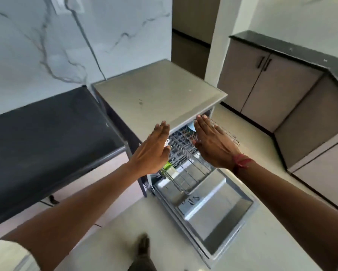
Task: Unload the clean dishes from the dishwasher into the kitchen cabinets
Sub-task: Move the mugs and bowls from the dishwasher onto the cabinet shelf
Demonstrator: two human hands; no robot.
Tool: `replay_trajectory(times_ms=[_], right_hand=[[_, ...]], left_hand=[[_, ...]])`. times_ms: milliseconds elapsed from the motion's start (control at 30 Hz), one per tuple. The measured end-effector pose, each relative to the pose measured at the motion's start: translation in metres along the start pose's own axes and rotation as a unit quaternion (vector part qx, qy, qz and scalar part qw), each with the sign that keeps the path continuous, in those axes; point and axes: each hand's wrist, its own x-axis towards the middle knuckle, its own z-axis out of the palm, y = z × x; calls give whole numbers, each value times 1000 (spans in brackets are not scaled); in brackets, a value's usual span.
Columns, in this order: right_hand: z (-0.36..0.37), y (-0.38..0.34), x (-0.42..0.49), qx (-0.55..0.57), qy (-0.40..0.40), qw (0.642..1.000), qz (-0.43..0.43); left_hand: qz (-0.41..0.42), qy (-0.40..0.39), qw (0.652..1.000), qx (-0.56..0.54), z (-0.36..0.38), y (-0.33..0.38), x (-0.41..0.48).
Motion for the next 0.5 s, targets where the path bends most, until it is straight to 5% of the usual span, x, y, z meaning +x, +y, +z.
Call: replay_trajectory(times_ms=[333, 500], right_hand=[[136, 31, -10, 92, -113, 987, 64], [229, 48, 41, 122, -112, 985, 56]], left_hand=[[-169, -126, 974, -79, 153, -35, 75], [-295, -71, 948, -93, 237, -116, 167]])
